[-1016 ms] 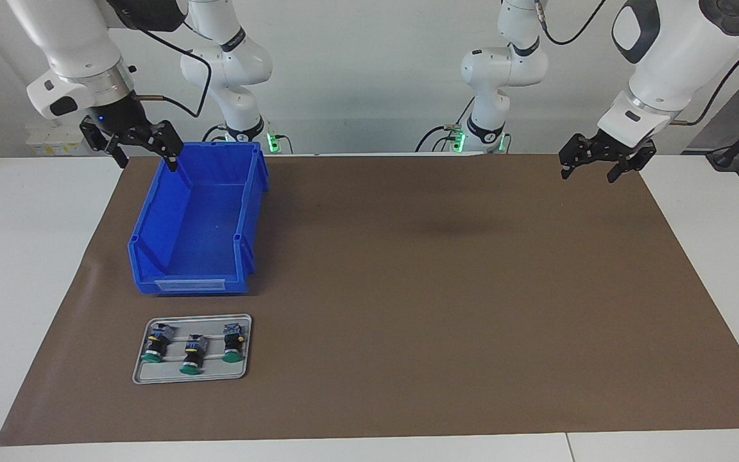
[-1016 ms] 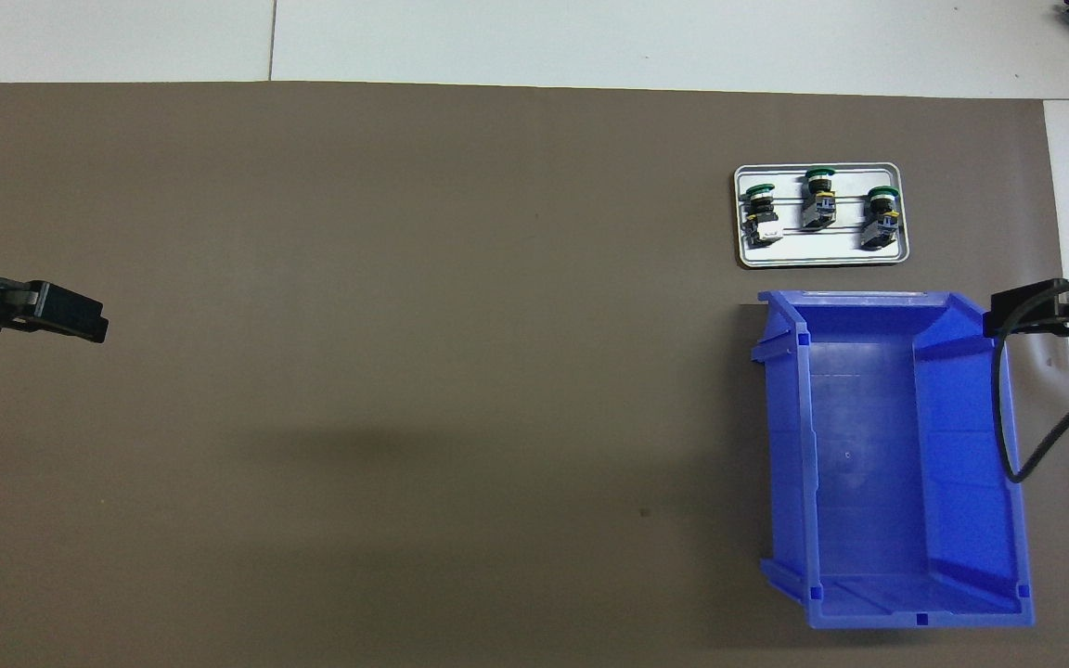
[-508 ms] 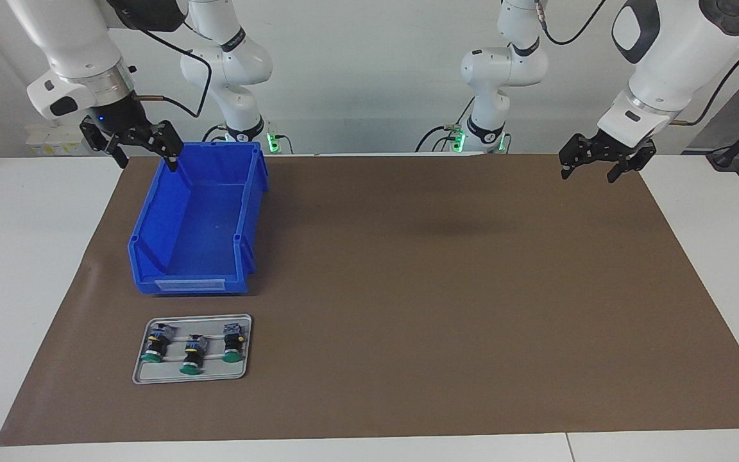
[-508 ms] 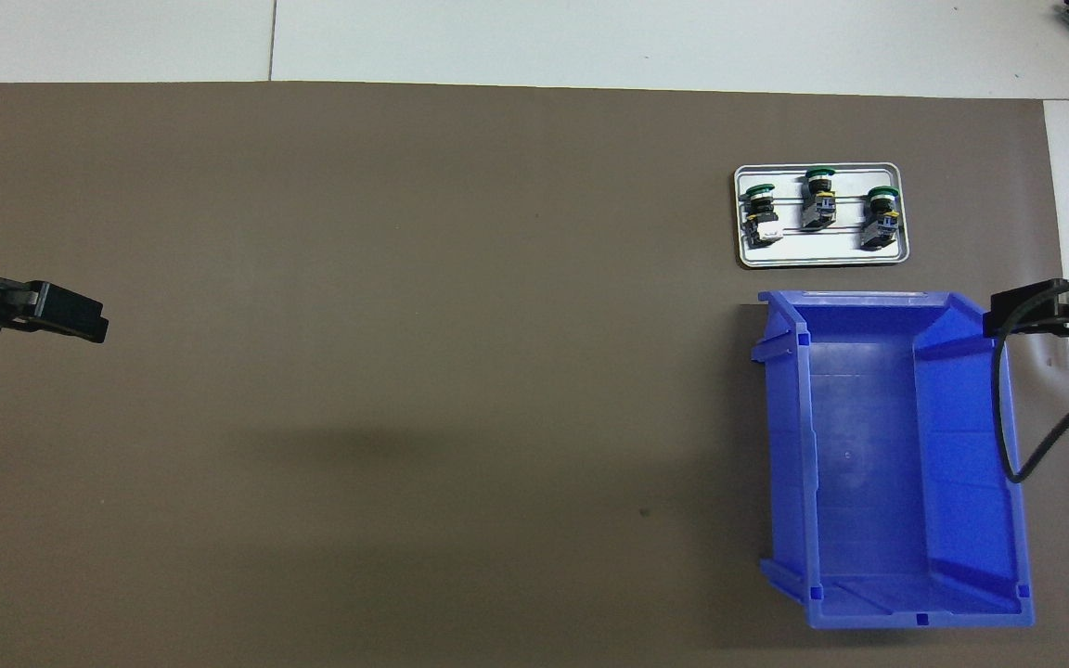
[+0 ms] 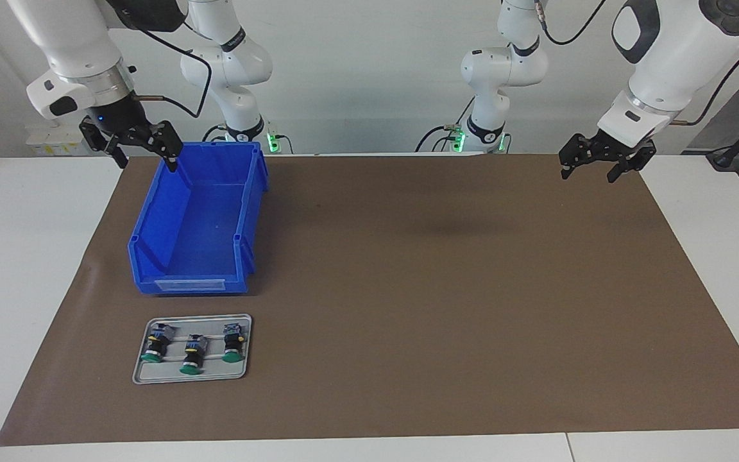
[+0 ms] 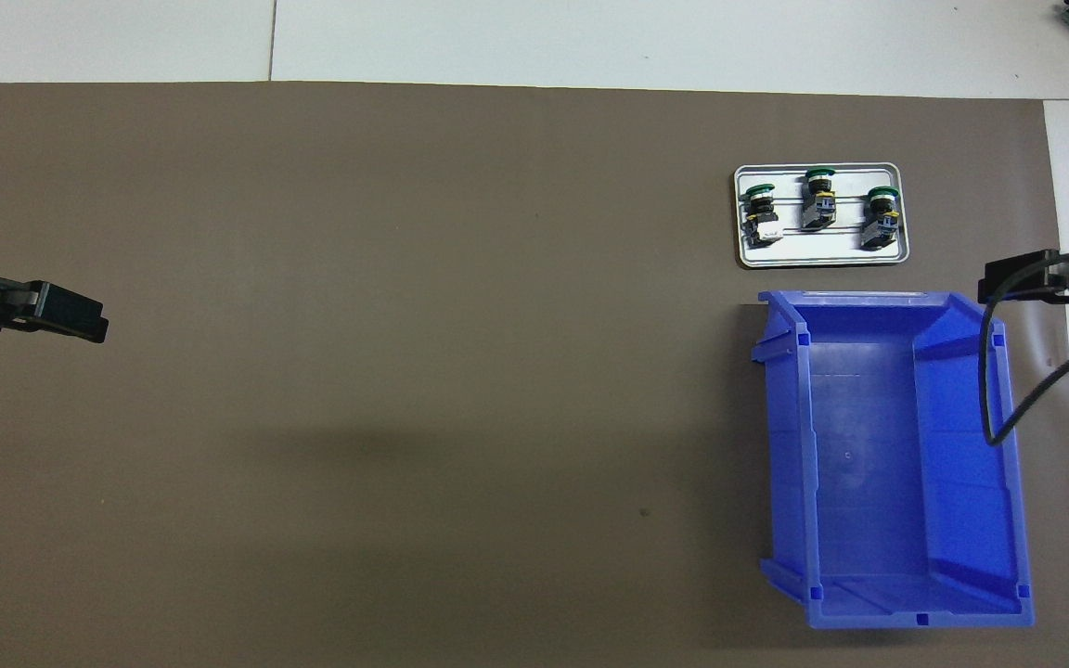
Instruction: Place and press button with both arms
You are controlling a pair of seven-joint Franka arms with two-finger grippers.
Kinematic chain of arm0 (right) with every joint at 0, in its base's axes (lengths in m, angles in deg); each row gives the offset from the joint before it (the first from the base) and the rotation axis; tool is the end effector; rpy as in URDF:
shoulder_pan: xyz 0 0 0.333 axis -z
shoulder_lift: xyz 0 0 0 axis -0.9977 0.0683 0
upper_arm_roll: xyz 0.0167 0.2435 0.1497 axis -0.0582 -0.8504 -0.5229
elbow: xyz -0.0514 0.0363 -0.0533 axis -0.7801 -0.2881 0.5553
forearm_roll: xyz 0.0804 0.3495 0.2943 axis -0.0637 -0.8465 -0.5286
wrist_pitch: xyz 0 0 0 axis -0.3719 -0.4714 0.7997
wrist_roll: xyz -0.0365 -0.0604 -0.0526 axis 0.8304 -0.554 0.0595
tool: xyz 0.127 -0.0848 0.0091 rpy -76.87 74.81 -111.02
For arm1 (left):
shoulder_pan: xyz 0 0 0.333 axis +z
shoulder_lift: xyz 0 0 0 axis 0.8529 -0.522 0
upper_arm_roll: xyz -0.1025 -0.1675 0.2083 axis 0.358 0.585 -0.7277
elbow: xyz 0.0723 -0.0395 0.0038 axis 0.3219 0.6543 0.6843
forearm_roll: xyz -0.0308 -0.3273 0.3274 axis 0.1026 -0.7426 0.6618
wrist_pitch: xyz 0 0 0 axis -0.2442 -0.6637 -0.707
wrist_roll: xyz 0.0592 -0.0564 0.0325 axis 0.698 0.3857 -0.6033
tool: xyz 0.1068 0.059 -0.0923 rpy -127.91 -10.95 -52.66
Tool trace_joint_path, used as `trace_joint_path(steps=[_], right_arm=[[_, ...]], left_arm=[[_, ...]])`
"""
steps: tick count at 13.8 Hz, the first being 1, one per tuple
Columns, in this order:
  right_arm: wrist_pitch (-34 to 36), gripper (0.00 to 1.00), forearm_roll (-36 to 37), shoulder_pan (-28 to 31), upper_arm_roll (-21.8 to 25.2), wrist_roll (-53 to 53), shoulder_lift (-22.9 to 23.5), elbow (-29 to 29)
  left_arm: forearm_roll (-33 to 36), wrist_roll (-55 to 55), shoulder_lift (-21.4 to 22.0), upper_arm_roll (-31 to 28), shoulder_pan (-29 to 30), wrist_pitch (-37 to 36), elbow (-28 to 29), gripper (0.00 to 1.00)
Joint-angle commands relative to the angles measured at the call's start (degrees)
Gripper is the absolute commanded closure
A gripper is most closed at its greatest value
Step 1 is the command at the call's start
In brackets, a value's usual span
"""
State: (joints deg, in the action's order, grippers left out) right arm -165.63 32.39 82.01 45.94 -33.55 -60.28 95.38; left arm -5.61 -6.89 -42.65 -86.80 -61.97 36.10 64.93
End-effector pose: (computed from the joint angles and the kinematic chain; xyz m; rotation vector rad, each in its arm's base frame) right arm 0.6349 -0.0208 0.5354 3.0905 -0.1568 0.1420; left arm 0.6140 -0.0326 0.5216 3.1087 -0.2636 -0.1216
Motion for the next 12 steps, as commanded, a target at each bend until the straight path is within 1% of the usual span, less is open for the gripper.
trace_joint_path(steps=[1, 2, 3, 4, 6, 9, 12], right_arm=[[-4.5, 0.0, 0.0, 0.6, -0.4, -1.3, 7.1, -2.8], [-6.7, 0.0, -0.2, 0.9, -0.4, -1.3, 10.4, -6.2], [-8.6, 0.0, -0.3, 1.1, -0.4, -1.3, 13.9, -8.3], [-11.0, 0.0, -0.2, 1.2, -0.5, -1.4, 17.0, -9.0], [-18.4, 0.0, -0.1, 1.3, -0.5, -1.4, 23.0, -9.8], [-25.5, 0.0, -0.6, 1.5, -0.5, -1.2, 31.6, -13.2], [-32.2, 0.0, -5.1, 1.3, -0.5, -0.5, 38.0, -13.9]], left_arm=[[0.9, 0.4, 1.7, 0.2, 0.2, 1.3, 2.2, 0.0], [0.9, 0.3, 1.7, 0.2, 0.2, 1.3, 2.2, 0.0], [0.9, 0.3, 1.7, 0.1, 0.2, 1.3, 2.2, 0.0], [0.9, 0.3, 1.7, 0.2, 0.2, 1.3, 2.2, 0.0], [0.9, 0.3, 1.7, 0.1, 0.2, 1.3, 2.2, 0.0], [0.9, 0.3, 1.7, 0.1, 0.2, 1.3, 2.2, 0.0], [0.9, 0.3, 1.7, 0.2, 0.2, 1.3, 2.3, 0.0]])
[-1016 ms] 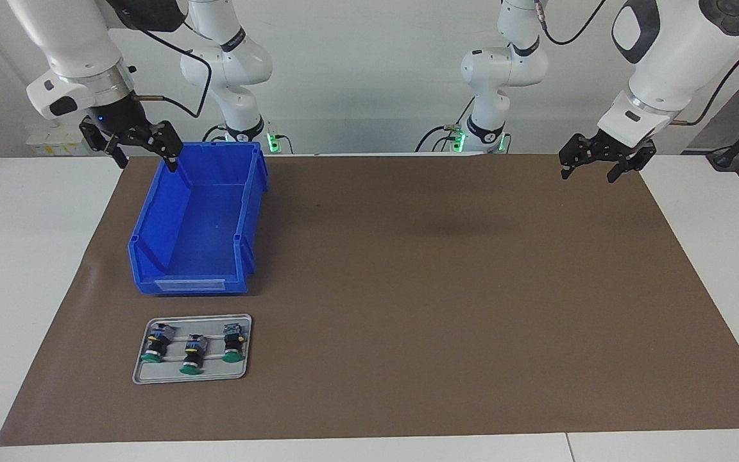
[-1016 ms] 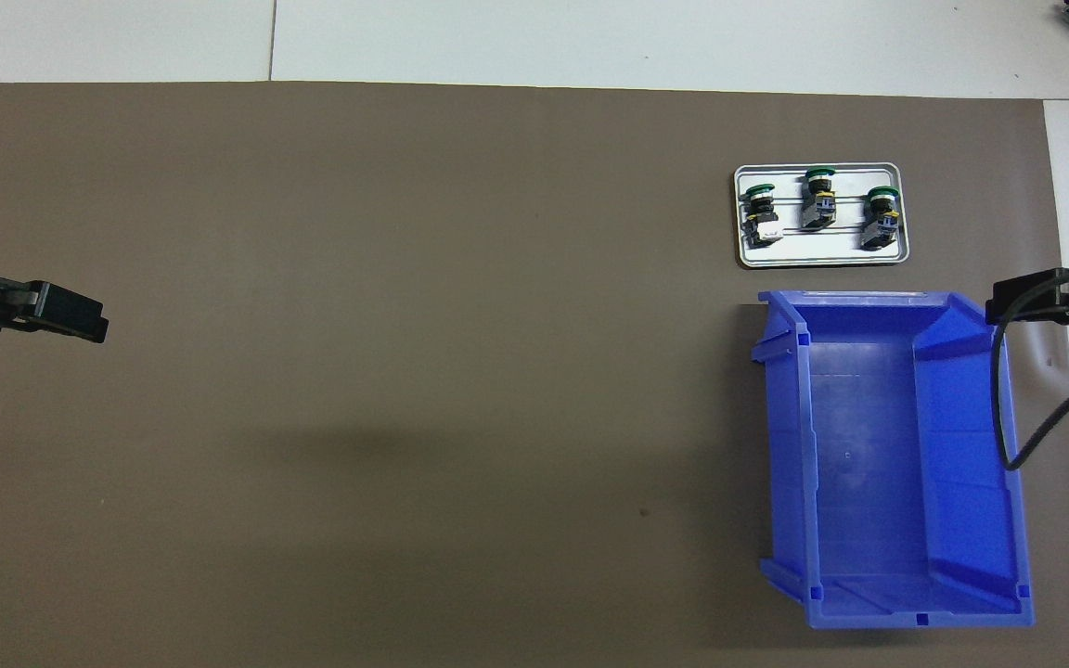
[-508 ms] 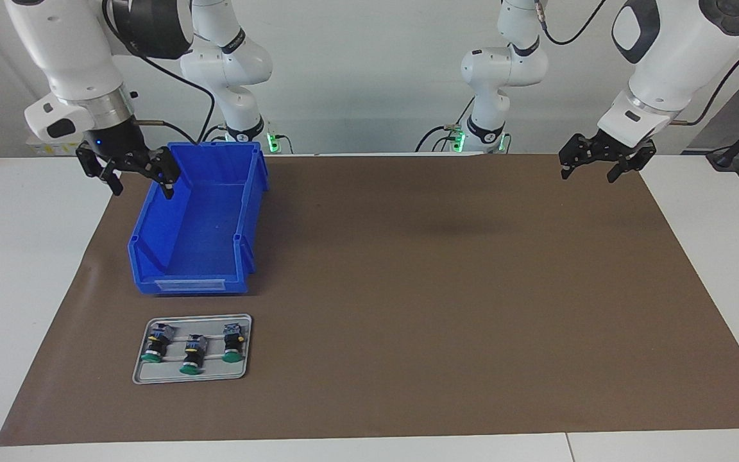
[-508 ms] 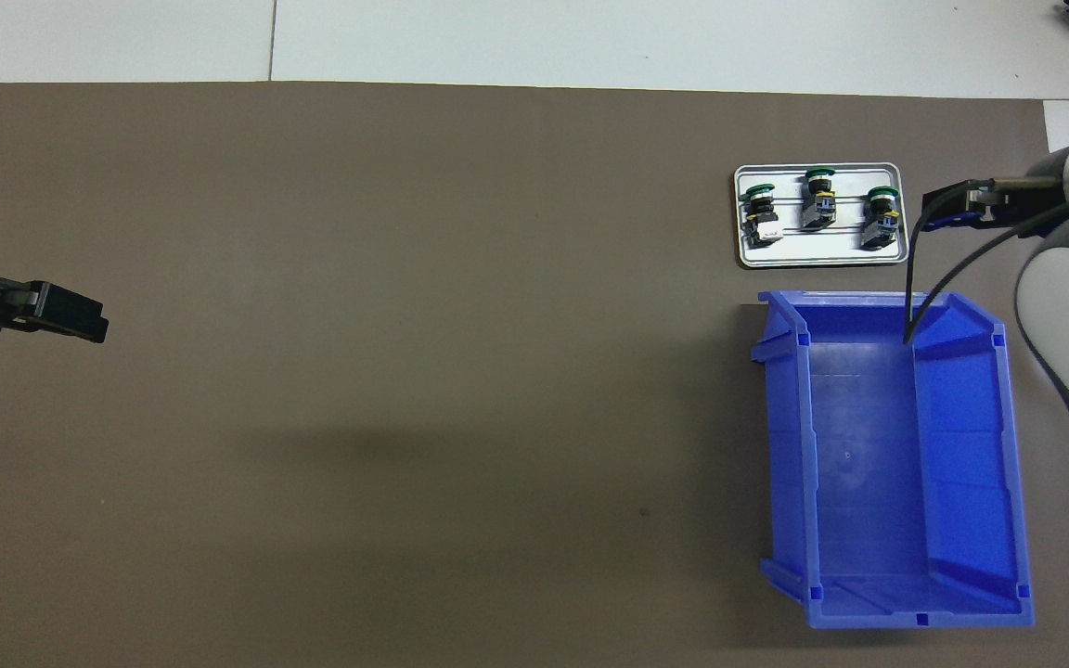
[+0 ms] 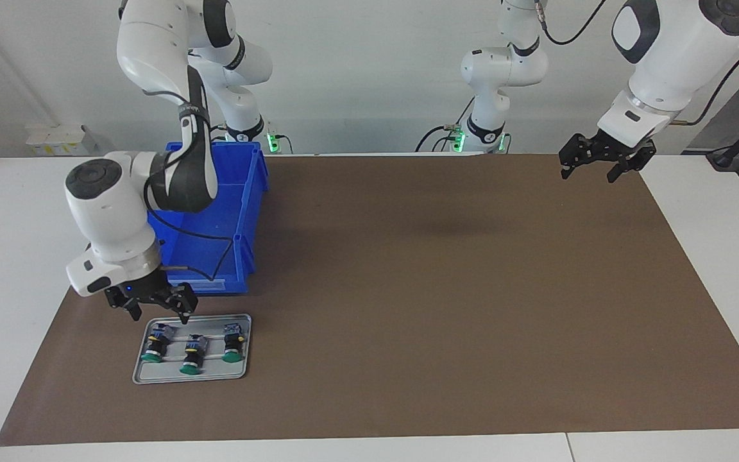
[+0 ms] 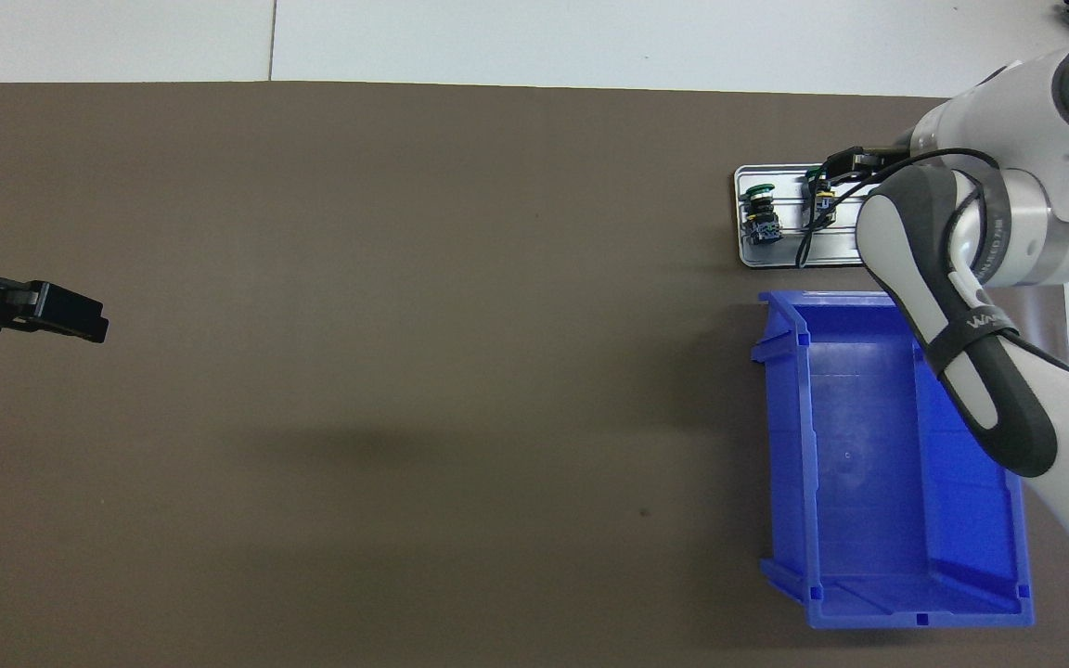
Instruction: Place and press button with both arms
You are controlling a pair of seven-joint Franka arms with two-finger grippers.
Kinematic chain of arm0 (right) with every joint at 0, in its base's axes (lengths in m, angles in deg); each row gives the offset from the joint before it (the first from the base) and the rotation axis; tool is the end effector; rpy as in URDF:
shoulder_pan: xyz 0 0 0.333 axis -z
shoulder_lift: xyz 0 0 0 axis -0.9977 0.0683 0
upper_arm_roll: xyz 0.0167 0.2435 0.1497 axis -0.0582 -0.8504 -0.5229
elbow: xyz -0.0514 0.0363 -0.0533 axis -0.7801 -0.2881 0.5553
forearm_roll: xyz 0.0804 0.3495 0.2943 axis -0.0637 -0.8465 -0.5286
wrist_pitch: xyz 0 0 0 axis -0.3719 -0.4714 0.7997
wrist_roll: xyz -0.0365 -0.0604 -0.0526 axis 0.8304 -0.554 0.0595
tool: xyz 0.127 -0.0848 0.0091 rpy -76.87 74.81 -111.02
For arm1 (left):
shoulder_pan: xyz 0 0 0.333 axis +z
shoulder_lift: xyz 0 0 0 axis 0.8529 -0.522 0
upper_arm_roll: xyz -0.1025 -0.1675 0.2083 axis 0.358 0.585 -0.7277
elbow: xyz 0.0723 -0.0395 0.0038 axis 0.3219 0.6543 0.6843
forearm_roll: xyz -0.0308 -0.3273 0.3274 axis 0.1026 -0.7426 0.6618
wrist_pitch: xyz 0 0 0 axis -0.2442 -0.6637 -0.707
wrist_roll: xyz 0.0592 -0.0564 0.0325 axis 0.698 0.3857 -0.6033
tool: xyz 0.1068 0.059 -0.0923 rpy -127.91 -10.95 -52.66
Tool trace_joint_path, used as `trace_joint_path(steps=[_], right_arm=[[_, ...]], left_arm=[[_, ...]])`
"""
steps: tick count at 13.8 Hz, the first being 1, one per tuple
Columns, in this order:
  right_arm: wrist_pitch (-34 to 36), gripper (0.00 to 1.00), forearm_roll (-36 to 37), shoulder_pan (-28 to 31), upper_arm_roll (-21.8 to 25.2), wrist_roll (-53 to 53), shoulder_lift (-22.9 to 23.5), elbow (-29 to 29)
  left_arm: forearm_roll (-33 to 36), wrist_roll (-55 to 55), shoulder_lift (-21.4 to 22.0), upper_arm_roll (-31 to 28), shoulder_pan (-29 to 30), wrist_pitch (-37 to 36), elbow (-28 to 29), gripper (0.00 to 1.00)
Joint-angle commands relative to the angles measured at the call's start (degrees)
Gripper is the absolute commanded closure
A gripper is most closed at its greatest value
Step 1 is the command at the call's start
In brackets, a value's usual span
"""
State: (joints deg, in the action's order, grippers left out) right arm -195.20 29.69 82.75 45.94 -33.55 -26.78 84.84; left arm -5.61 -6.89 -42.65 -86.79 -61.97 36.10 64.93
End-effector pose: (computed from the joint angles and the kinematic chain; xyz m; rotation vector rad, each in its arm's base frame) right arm 0.7844 -0.0188 0.2769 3.0771 -0.1524 0.3234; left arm 0.6140 -0.0327 0.5216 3.1087 -0.2638 -0.1216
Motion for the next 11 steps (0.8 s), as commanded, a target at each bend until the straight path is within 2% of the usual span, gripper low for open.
trace_joint_path(steps=[1, 5, 9, 10, 11], right_arm=[[-5.8, 0.0, -2.9, 0.6, -0.5, -0.3, 5.4, -3.3], [-9.3, 0.0, -2.9, 0.1, -0.5, -0.4, 5.8, 0.6], [-12.2, 0.08, -3.0, -0.3, -0.5, -0.7, 5.0, 5.4], [-12.2, 0.17, -3.0, -0.2, -0.5, -0.6, 4.9, 5.6], [-12.2, 0.5, -2.9, -0.2, -0.5, -0.7, 5.0, 5.3]], left_arm=[[0.9, 0.3, 1.7, 0.2, 0.3, 1.3, 2.2, 0.0], [0.9, 0.3, 1.7, 0.1, 0.2, 1.3, 2.2, 0.0], [0.9, 0.3, 1.7, 0.2, 0.3, 1.3, 2.2, 0.0], [0.9, 0.3, 1.7, 0.1, 0.2, 1.3, 2.2, 0.0], [0.9, 0.3, 1.7, 0.2, 0.2, 1.3, 2.2, 0.0]])
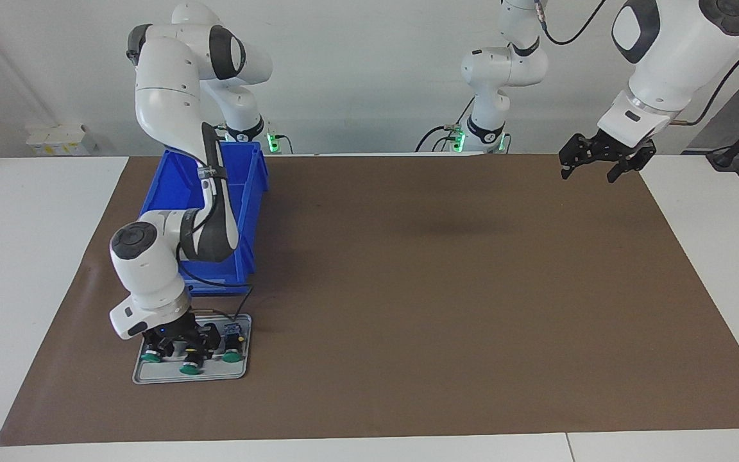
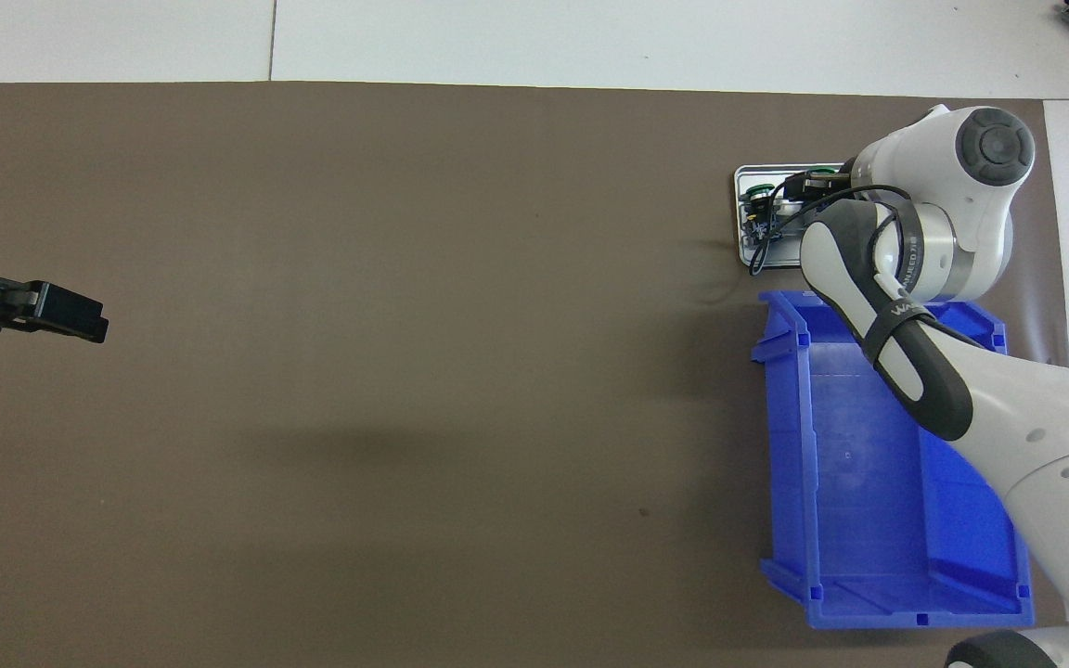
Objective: Place and press button with both arms
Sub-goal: 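Reach the right gripper into the metal tray and grasp a green button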
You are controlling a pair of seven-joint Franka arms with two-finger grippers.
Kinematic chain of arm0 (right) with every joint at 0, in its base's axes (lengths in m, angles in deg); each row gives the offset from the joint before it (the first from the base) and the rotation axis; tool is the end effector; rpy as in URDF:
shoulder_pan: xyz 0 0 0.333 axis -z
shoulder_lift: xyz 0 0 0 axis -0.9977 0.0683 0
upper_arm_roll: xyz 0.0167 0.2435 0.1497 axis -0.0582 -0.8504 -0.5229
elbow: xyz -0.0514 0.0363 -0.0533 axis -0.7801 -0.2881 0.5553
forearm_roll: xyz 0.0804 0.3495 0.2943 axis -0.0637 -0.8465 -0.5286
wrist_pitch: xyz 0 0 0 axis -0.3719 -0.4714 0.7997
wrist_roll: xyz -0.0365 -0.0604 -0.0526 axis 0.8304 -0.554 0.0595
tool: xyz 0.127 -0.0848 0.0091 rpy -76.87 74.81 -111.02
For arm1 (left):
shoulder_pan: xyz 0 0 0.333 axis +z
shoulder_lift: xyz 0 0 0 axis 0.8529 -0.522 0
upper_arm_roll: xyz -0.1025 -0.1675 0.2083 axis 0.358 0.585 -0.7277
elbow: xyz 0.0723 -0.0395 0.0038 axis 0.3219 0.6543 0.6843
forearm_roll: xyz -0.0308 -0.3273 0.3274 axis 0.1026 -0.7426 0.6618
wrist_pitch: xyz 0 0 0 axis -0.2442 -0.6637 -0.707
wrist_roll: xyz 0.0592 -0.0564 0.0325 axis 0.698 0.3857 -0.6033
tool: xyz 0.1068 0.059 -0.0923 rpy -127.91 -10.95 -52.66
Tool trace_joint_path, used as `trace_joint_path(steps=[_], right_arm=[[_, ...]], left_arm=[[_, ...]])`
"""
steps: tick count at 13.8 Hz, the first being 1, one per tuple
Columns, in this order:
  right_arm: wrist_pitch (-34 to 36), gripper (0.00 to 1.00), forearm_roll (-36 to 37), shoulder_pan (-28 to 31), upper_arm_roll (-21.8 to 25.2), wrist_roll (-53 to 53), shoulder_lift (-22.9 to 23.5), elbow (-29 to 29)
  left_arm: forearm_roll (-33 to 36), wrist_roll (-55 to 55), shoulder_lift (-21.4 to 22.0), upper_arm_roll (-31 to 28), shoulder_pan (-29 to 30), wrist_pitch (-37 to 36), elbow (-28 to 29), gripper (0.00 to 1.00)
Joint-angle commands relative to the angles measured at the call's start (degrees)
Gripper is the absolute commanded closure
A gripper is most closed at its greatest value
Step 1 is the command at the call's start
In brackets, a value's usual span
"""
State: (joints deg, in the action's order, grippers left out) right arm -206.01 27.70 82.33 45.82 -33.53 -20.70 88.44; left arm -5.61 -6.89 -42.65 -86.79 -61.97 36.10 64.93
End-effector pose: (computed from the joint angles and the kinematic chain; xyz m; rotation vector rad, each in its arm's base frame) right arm 0.7797 -0.0117 0.1816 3.0947 -0.1651 0.3564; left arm 0.6140 -0.0327 0.5216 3.1087 -0.2638 -0.1216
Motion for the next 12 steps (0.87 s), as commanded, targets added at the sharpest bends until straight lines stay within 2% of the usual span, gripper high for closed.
trace_joint_path(steps=[1, 4, 7, 12], right_arm=[[-1.3, 1.0, -0.9, 0.5, -0.3, -0.8, -1.1, 1.4], [1.9, 1.0, 0.0, 0.3, -0.2, -0.4, -1.1, -1.8], [10.8, 1.0, -0.7, 0.0, -0.2, 4.7, -1.4, -8.4], [16.0, 1.0, 0.0, -3.5, -0.2, 37.7, -9.2, -8.9]], left_arm=[[0.9, 0.3, 1.7, 0.1, 0.2, 1.3, 2.2, 0.0], [0.9, 0.3, 1.7, 0.1, 0.2, 1.3, 2.2, 0.0], [0.9, 0.4, 1.7, 0.1, 0.2, 1.3, 2.2, 0.0], [0.9, 0.3, 1.7, 0.1, 0.2, 1.3, 2.2, 0.0]])
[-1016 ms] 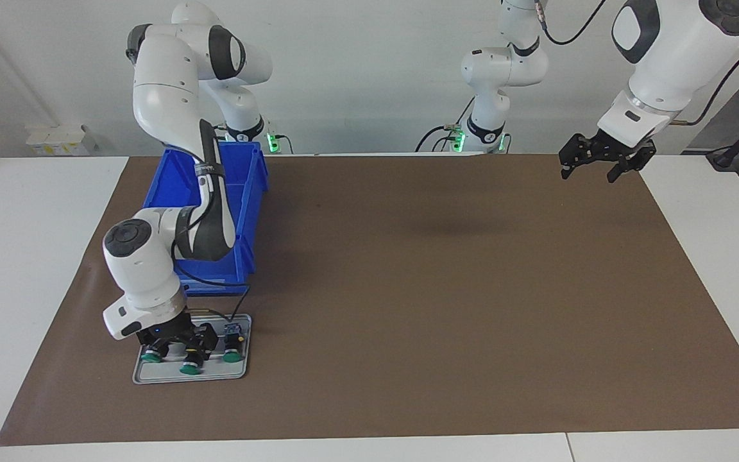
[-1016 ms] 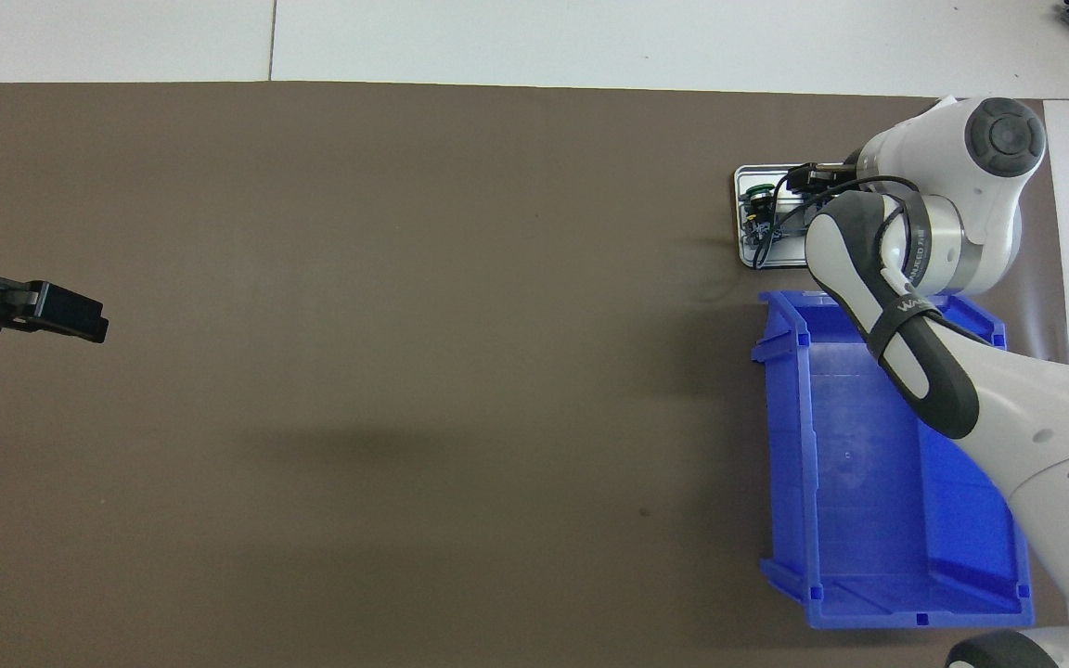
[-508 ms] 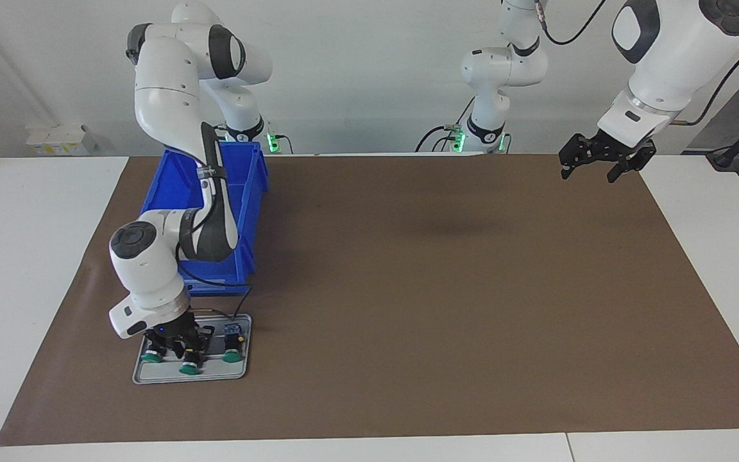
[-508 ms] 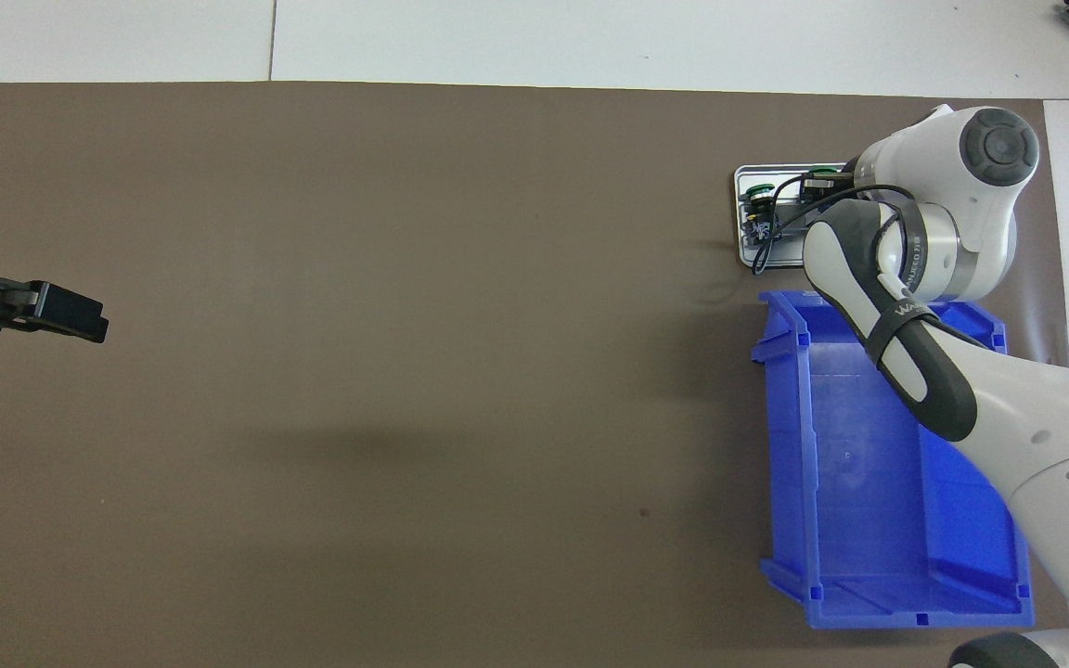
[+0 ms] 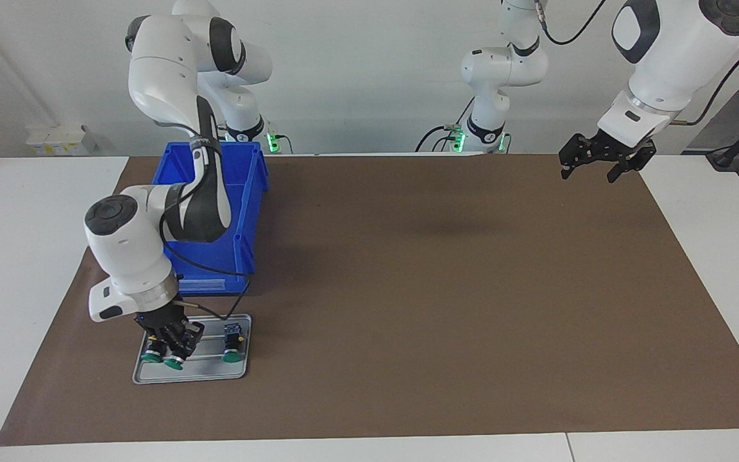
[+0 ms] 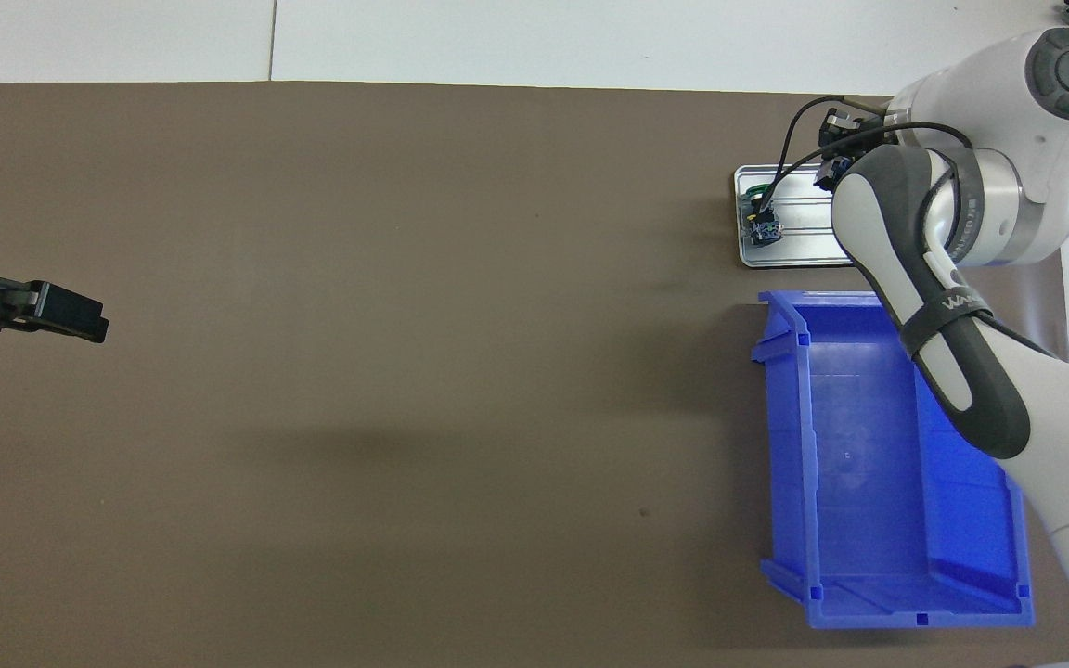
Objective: Place and press button with both arms
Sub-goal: 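Reach the right gripper into the metal tray and grasp a green button, then carry the button to mid-mat with the right gripper while the left gripper approaches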
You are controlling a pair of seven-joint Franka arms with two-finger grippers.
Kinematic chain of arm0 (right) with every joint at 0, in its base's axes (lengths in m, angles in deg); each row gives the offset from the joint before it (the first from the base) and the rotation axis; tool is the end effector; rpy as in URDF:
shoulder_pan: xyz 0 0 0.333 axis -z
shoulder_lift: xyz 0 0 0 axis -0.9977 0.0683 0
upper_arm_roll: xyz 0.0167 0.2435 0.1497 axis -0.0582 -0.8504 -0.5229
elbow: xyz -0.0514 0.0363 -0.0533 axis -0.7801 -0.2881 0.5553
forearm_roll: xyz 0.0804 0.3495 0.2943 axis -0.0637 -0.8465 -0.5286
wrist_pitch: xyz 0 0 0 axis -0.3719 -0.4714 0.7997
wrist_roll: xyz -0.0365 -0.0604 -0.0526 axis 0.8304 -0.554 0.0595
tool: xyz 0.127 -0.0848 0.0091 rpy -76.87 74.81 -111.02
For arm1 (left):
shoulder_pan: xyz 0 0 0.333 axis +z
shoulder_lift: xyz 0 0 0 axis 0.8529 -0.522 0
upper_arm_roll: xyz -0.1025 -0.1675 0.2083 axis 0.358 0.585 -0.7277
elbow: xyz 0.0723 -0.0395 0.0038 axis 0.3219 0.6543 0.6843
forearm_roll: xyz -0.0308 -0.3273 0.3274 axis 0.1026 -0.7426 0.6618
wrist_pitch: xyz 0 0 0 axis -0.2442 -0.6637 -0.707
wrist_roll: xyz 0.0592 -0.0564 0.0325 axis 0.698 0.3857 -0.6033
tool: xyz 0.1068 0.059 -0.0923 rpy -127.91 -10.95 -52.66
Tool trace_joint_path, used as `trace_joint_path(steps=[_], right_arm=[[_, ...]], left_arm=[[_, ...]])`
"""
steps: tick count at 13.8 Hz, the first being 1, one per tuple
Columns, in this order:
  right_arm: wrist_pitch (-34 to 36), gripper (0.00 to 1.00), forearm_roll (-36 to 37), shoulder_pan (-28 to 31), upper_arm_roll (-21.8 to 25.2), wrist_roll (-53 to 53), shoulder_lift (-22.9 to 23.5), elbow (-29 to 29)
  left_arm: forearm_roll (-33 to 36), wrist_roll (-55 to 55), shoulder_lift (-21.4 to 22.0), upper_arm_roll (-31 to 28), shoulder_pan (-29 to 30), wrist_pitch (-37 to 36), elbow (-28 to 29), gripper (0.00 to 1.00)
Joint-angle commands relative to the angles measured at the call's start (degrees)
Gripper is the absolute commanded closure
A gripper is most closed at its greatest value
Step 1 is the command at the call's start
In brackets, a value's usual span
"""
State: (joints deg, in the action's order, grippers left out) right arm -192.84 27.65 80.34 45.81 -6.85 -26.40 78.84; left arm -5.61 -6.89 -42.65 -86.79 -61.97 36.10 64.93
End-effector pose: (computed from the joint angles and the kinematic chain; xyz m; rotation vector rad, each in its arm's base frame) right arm 0.8031 0.0214 0.3265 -2.9491 0.8104 -0.3985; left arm 0.6140 -0.0327 0.5216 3.1087 -0.2638 -0.1216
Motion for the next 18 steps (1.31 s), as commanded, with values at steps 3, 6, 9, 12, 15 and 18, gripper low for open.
trace_joint_path(steps=[3, 6, 9, 12, 15, 18], right_arm=[[8.6, 1.0, 0.4, -7.5, 0.2, 33.6, -6.8, 0.9], [9.8, 1.0, 4.3, -14.2, -0.2, 54.1, -7.6, 1.3], [10.9, 1.0, 4.4, -20.7, -0.2, 69.0, -7.6, 2.1], [10.9, 1.0, 8.6, -27.8, -0.3, 79.8, -6.5, 2.8], [10.9, 1.0, 11.3, -34.1, -0.1, 85.0, -1.8, 1.8], [9.3, 1.0, 13.6, -36.6, -0.4, 93.1, 2.6, -0.1]], left_arm=[[0.9, 0.3, 1.7, 0.1, 0.2, 1.3, 2.2, 0.0], [0.9, 0.3, 1.7, 0.1, 0.2, 1.3, 2.2, 0.0], [0.9, 0.3, 1.7, 0.1, 0.2, 1.3, 2.2, 0.0], [0.9, 0.3, 1.7, 0.1, 0.2, 1.3, 2.2, 0.0], [0.9, 0.2, 1.6, 0.2, -0.5, 1.3, 2.0, 0.0], [0.9, 0.0, 1.6, 0.2, 0.0, 1.3, 2.1, 0.0]])
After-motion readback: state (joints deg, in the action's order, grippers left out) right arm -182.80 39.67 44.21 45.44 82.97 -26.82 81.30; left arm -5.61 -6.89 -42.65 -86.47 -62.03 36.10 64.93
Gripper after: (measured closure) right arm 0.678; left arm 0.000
